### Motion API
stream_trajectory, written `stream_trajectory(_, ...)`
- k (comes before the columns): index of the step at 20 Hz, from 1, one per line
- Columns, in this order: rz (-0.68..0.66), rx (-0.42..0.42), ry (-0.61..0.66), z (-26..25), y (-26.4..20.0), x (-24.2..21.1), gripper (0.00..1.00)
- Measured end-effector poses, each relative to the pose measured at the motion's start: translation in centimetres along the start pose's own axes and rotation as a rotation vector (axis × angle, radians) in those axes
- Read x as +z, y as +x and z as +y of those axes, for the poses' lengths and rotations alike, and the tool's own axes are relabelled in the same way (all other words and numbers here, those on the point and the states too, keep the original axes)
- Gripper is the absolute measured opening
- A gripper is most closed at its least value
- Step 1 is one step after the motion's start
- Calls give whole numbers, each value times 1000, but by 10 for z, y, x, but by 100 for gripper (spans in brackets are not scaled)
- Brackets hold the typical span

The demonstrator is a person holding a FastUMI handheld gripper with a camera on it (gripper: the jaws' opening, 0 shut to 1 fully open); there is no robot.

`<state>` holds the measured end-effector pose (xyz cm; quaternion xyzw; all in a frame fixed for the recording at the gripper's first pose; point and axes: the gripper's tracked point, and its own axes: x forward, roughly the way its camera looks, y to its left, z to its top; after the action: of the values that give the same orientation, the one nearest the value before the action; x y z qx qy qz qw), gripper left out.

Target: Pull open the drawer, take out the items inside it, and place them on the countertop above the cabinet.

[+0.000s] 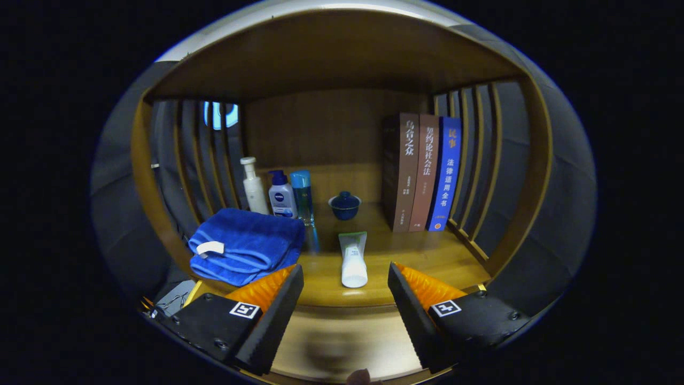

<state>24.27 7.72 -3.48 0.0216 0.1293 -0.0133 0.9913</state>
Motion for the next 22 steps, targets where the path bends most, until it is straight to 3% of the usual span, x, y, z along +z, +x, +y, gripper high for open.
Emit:
stream_trajectory(10, -130, 32, -10, 10, -111, -61, 100)
stream_trajectory(22, -235, 17, -1, 15, -172, -138, 100)
